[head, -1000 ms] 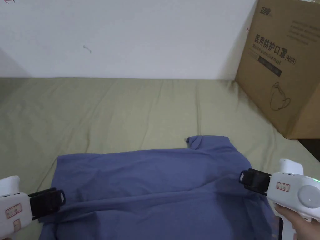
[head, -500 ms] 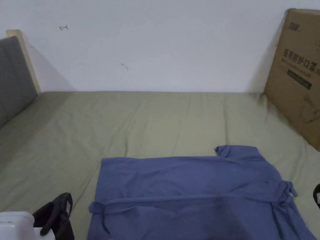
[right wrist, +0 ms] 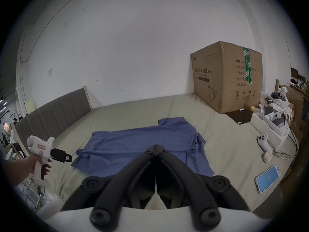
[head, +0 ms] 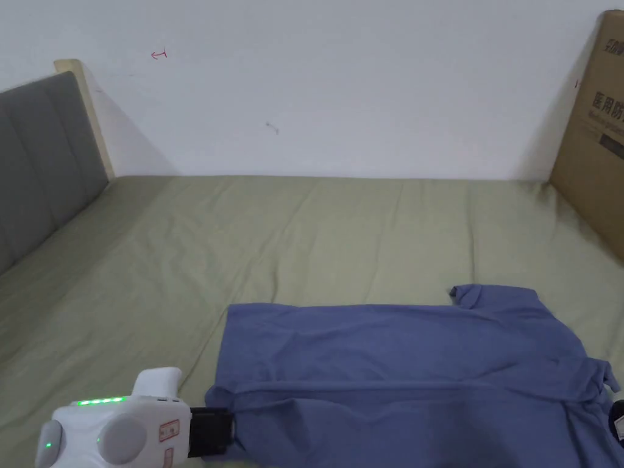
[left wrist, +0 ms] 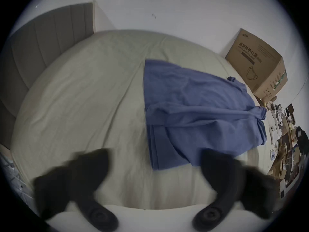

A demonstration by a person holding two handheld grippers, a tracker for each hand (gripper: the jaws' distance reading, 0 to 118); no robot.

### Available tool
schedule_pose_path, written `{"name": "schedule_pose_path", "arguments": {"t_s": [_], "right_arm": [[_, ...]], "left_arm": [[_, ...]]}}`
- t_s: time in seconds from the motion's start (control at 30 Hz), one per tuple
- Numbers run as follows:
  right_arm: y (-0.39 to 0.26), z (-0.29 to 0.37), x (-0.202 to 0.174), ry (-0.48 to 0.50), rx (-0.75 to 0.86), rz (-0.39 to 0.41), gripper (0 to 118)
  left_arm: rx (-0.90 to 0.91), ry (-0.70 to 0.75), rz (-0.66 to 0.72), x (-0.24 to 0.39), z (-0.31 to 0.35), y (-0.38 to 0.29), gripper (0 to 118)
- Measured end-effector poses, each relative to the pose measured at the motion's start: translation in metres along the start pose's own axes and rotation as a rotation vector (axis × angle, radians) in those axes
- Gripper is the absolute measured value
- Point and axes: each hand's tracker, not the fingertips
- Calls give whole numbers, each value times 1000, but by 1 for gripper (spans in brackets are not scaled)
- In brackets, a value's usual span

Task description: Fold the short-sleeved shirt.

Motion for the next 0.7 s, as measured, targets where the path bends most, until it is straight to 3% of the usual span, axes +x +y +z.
{"name": "schedule_pose_path", "arguments": {"t_s": [0.03, 0.13, 0.27, 0.37, 0.43, 0.47, 0.53, 0.57, 0.67, 0.7], "right_arm": [[-1, -3, 0, -1, -12, 2, 0], [-5, -9, 1, 9, -33, -5, 0], [-9, -18, 3, 8, -60, -11, 0], [-10, -24, 5, -2, -71, -25, 0], [-14, -25, 9, -12, -75, -40, 0], [-15, -25, 10, -19, -76, -44, 0], [-16, -24, 17, -24, -79, -53, 0], [-16, -23, 23, -19, -79, -64, 0], [-10, -29, 52, 1, -95, -147, 0], [-6, -37, 66, -34, -124, -181, 0]], "left_arm": [[2, 2, -4, 2, -6, -1, 113], [13, 26, -32, 8, -21, -5, 113], [-150, 52, -96, 17, -52, -11, 104], [-54, 144, -230, 38, -53, -23, 104], [-48, 130, -236, 47, -45, -24, 89], [-34, 110, -242, 50, -38, -23, 75], [-16, 85, -254, 51, -27, -17, 16], [-14, 37, -258, 51, -22, -14, 5], [-23, 8, -221, 46, -11, -6, 5], [-6, 11, -212, 45, -5, -5, 5]]}}
